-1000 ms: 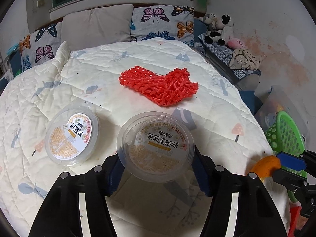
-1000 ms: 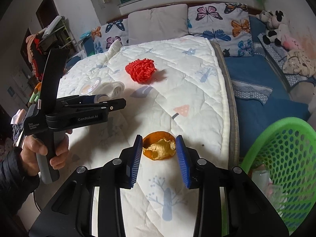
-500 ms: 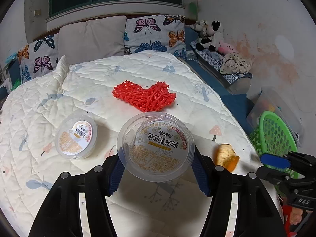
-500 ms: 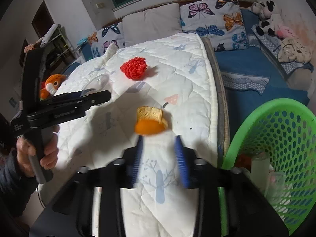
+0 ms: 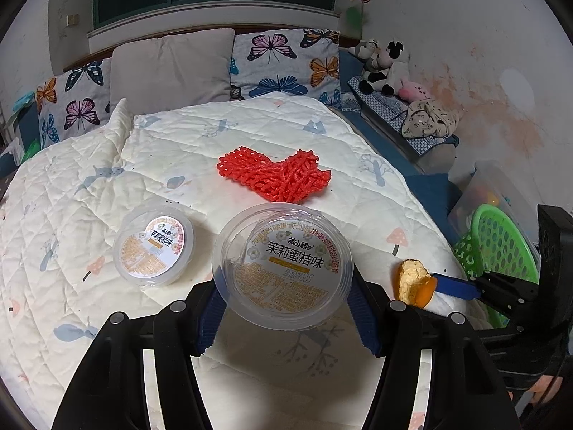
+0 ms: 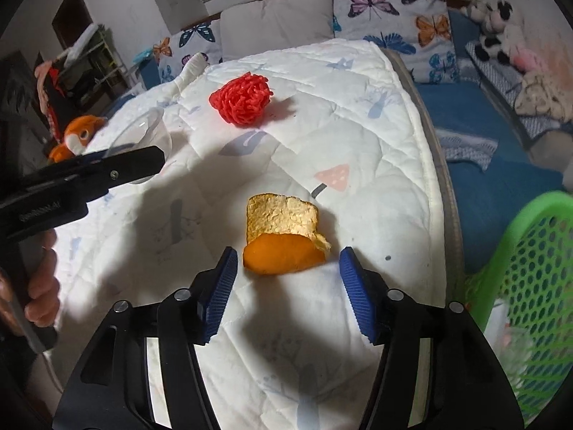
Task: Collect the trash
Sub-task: 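Lift the orange peel with the right and carry it toward the basket while the left carries the tub, then open both grippers over the green basket to drop the peel and tub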
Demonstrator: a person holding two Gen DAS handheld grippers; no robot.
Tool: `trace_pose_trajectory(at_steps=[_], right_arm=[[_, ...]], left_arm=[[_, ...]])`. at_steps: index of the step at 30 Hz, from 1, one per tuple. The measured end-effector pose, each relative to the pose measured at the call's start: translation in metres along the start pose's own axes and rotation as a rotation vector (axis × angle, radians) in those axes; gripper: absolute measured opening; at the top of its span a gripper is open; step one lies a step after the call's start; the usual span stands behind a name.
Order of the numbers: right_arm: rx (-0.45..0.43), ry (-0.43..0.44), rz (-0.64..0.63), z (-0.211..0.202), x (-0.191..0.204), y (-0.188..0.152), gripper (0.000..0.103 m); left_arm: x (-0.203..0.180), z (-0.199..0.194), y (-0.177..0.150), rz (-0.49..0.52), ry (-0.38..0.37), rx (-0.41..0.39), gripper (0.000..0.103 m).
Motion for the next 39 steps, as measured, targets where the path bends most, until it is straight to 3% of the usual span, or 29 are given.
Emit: trace_pose_trajectory(at_steps=[6,14,30,39], right_arm=[[-0.021,0.016,0.019,-0.016,-0.006,-0.007,0.042],[-0.056,-0.001,0.047,-0.060,-0.021,-0.030,0.034],[-0.094,-0.181,0.223,-0.144,-0.104,-0.104,0.034],[-0.094,-0.256,0.289,-0.167,-0.136,-0.136,0.044]], left_arm=[[-0.007,-0.003,-0.002,0.009,-0.011,-0.001,0.060],[-0.044,-0.011,-0.011,0.062,-0.057,0.001,0.060],[-0.160,-0.013,-0.042,0.194,-0.207,0.054,0.060],[-0.218,-0.010,-0.060,0.260,-0.262,0.085,0.060]])
Point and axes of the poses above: each gripper's, at about its wrist camera, not at the fingertips, and z roughly the way its jaws point, x to its left, y to its top, the point moved 3 cm from there along z, roughly the way its jaws point, and after that the axes turned 8 degrees about -z, right-handed, at the moved point
